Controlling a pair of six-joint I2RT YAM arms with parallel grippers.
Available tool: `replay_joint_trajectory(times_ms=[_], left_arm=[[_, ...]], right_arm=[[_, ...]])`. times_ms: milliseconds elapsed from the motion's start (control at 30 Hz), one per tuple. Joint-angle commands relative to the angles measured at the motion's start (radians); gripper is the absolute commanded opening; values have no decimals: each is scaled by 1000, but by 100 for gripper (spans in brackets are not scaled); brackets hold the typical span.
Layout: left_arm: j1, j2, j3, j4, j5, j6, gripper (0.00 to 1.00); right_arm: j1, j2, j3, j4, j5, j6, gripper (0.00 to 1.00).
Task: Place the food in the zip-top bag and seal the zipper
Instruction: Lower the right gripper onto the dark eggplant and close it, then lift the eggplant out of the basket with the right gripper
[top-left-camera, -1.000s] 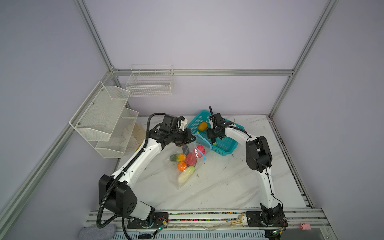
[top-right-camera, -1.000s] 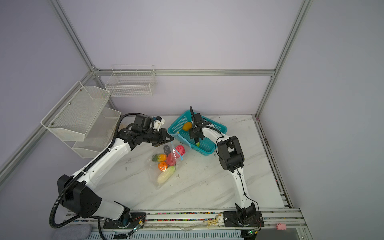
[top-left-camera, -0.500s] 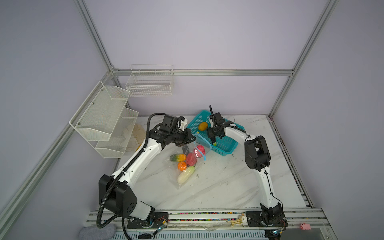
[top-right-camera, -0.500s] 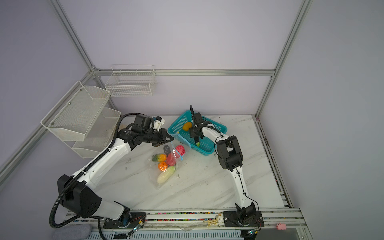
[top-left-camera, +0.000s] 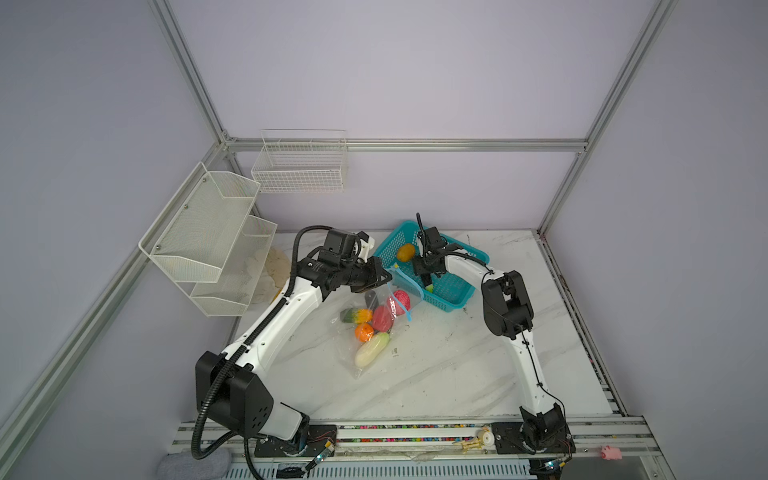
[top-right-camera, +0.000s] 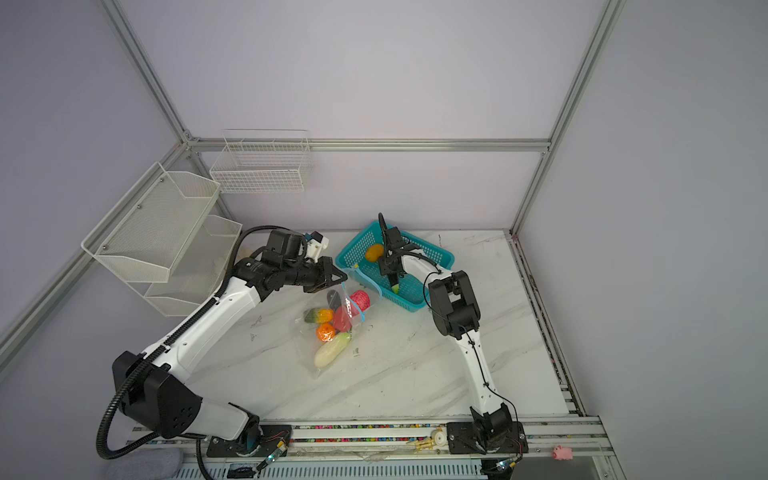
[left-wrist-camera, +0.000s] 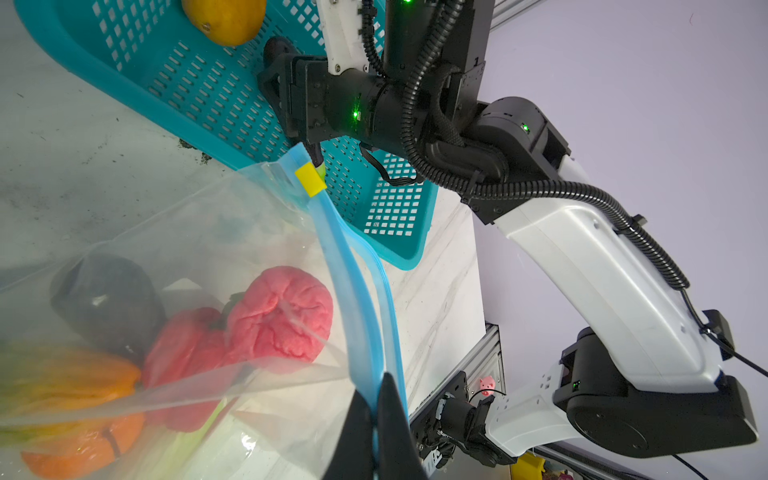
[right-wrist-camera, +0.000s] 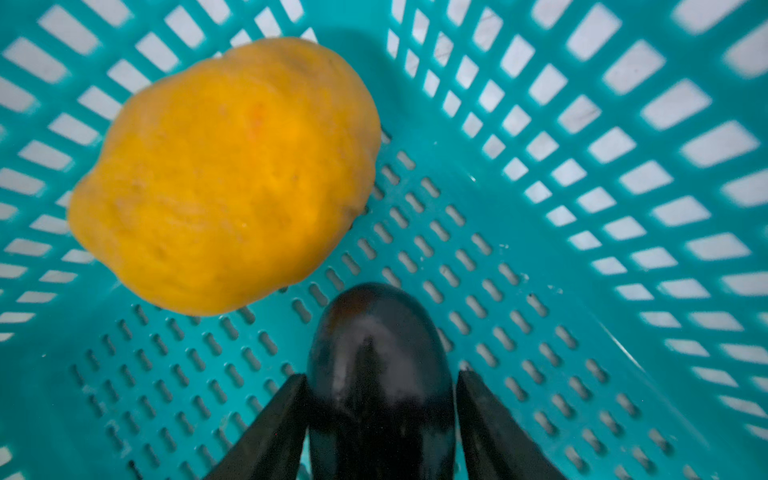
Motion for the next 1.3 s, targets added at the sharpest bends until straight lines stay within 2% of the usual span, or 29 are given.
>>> replay_joint_trajectory(times_ms=[0, 567, 1267], left_arm=[[-3, -37, -35, 24, 5, -1, 0], [-3, -34, -32, 24, 10, 3, 0], [-3, -39, -34, 24, 5, 3, 0]], right_arm=[[-5, 2, 23, 8, 14, 2, 58], [-23, -43, -1, 25, 17, 7, 51], [-48, -191, -69, 43, -35, 68, 51]])
